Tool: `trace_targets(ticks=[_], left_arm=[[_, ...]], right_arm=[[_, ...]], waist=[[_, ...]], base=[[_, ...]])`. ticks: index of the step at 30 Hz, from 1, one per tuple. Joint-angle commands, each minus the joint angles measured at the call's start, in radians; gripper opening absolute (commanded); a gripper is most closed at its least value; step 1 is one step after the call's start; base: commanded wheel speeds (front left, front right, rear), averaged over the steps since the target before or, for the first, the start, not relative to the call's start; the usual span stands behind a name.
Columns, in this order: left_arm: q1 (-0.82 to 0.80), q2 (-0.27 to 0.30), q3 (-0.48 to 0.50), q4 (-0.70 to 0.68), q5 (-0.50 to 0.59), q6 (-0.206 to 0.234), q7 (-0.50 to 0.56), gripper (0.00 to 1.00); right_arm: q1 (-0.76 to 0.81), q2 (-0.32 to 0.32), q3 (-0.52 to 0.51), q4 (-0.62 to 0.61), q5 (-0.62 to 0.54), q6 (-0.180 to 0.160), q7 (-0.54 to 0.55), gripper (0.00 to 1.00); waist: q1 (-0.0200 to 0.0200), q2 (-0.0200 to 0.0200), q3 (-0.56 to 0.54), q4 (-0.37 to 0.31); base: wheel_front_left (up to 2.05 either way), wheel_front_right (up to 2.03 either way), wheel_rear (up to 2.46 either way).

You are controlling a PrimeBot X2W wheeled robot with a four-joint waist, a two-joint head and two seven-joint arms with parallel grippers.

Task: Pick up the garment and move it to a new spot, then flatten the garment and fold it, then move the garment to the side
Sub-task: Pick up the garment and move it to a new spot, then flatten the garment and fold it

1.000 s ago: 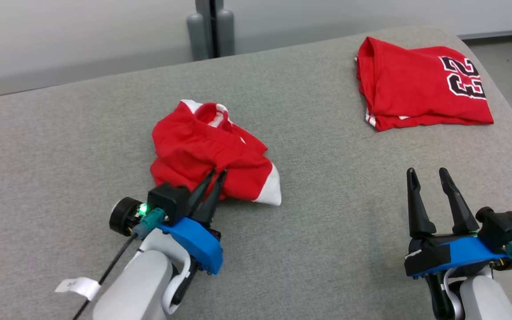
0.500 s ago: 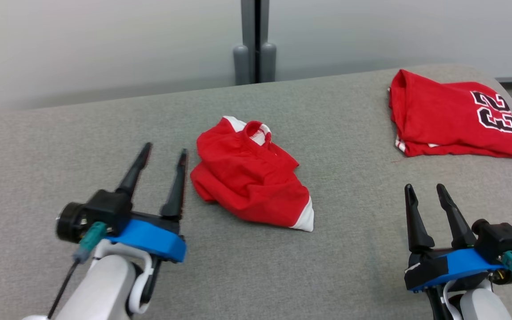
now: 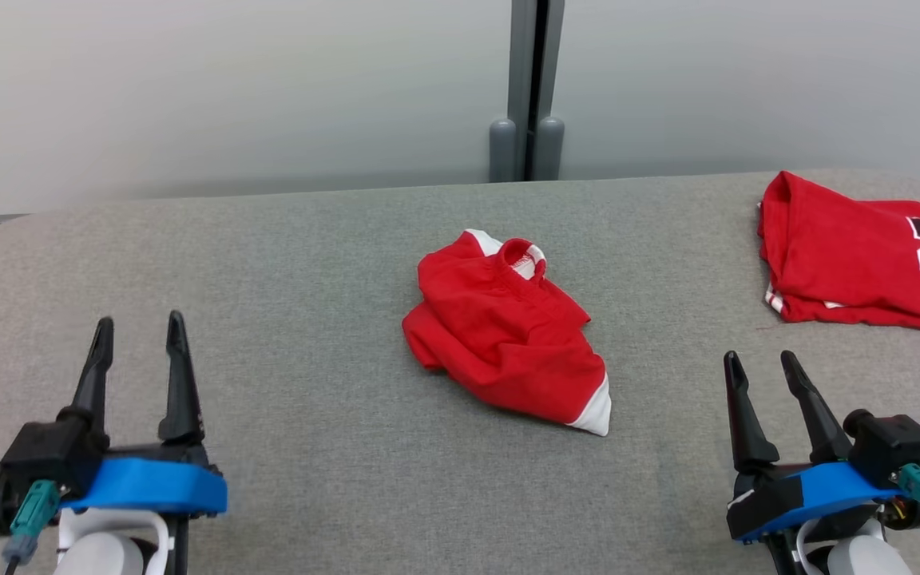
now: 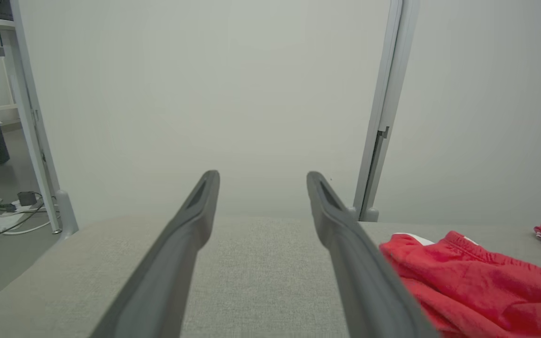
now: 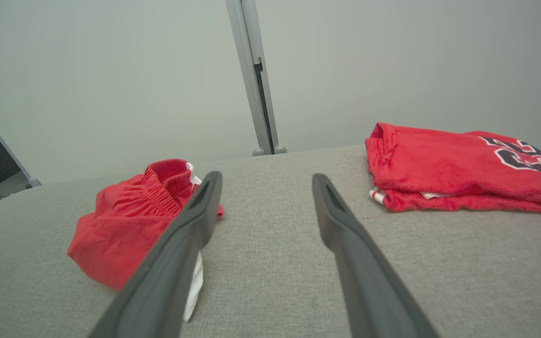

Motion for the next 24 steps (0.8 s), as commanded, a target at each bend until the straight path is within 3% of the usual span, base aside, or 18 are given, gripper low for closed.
trace_targets(ticks=[1, 12, 24], left_arm=[[0.021, -0.003, 0.015, -0.008, 0.009, 0.002, -0.004, 1.00], [0.134, -0.048, 0.060, 0.025, 0.047, -0.041, -0.004, 1.00], [0.146, -0.086, 0.098, 0.044, 0.093, -0.076, -0.005, 1.00]], right_arm=[[0.018, -0.001, 0.000, -0.005, -0.003, 0.001, 0.002, 1.00], [0.045, -0.002, 0.023, -0.008, 0.007, 0.001, 0.018, 1.00], [0.061, -0.001, 0.035, -0.014, 0.003, 0.001, 0.029, 1.00]], waist=[[0.0000, 0.0000, -0.003, 0.006], [0.0000, 0.0000, -0.029, 0.036], [0.0000, 0.0000, -0.033, 0.039]], base=[[0.00, 0.00, 0.00], [0.00, 0.00, 0.00], [0.00, 0.00, 0.00]])
